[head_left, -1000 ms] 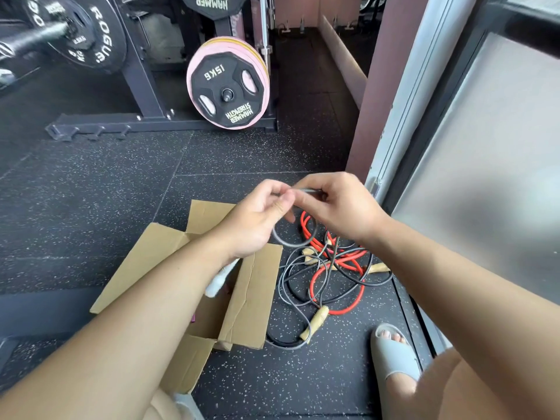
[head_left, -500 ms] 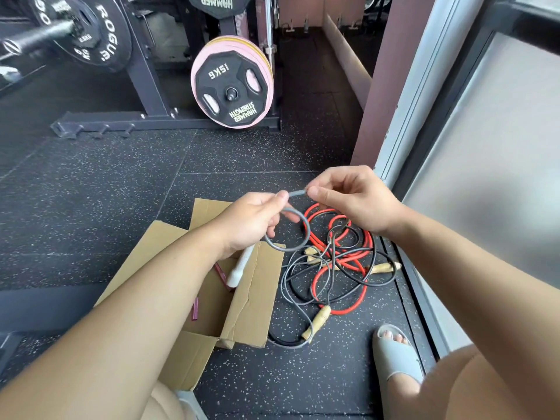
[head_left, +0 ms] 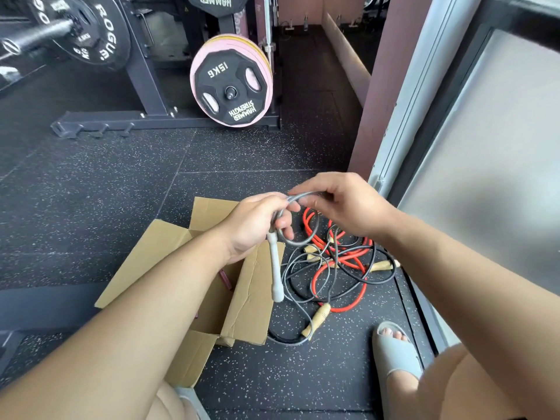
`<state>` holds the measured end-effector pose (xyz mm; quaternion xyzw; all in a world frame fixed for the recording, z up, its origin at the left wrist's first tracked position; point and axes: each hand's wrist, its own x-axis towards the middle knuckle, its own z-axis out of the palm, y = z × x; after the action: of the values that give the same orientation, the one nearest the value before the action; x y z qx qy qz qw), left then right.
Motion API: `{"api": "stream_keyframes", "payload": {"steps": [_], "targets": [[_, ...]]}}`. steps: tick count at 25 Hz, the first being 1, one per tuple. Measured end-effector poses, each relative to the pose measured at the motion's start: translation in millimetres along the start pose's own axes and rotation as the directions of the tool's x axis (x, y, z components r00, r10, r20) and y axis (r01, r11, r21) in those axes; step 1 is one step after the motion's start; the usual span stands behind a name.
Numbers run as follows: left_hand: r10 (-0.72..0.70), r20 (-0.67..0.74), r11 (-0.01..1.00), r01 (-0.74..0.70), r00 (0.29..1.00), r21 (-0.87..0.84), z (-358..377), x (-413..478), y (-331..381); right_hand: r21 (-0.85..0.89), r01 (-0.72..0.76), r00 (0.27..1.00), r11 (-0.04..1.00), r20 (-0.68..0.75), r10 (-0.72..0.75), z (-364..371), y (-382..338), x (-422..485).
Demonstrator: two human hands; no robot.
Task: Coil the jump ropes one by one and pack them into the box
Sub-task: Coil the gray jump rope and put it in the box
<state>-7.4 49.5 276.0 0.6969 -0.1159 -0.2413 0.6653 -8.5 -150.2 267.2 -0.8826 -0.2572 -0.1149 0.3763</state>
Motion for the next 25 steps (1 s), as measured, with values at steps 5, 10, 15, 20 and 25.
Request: {"api": "stream_keyframes", "payload": {"steps": [5, 10, 15, 20, 25], "targets": [[-0.046, 0.054, 0.998, 0.049, 0.997, -0.046, 3.7, 1.5, 0.3, 0.009, 0.024, 0.996, 1.000, 0.083, -0.024, 8.1, -2.5, 1.5], [-0.065, 0.134, 0.971, 0.093, 0.989, -0.222, -8.2, -0.8, 15.6, 0.391, -0.301, 0.951, 0.870, 0.062, 0.302, -0.5, 4.9, -4.1], [0.082, 0.088, 0.829, -0.019, 0.993, -0.559, -14.8, -1.5, 26.5, 0.518, -0.411, 0.893, 0.750, 0.064, 0.445, 17.6, 5.4, -5.3], [0.169, -0.134, 0.824, -0.215, 0.976, -0.525, -11.7, 1.4, 24.1, -0.127, -0.321, 0.914, 0.939, 0.219, 0.342, 35.5, -5.6, -7.2], [0.287, -0.238, 0.921, -0.336, 0.928, -0.198, 2.7, 8.4, 13.8, -0.366, -0.185, 0.889, 0.912, 0.334, 0.314, 56.4, -37.5, -3.5]]}}
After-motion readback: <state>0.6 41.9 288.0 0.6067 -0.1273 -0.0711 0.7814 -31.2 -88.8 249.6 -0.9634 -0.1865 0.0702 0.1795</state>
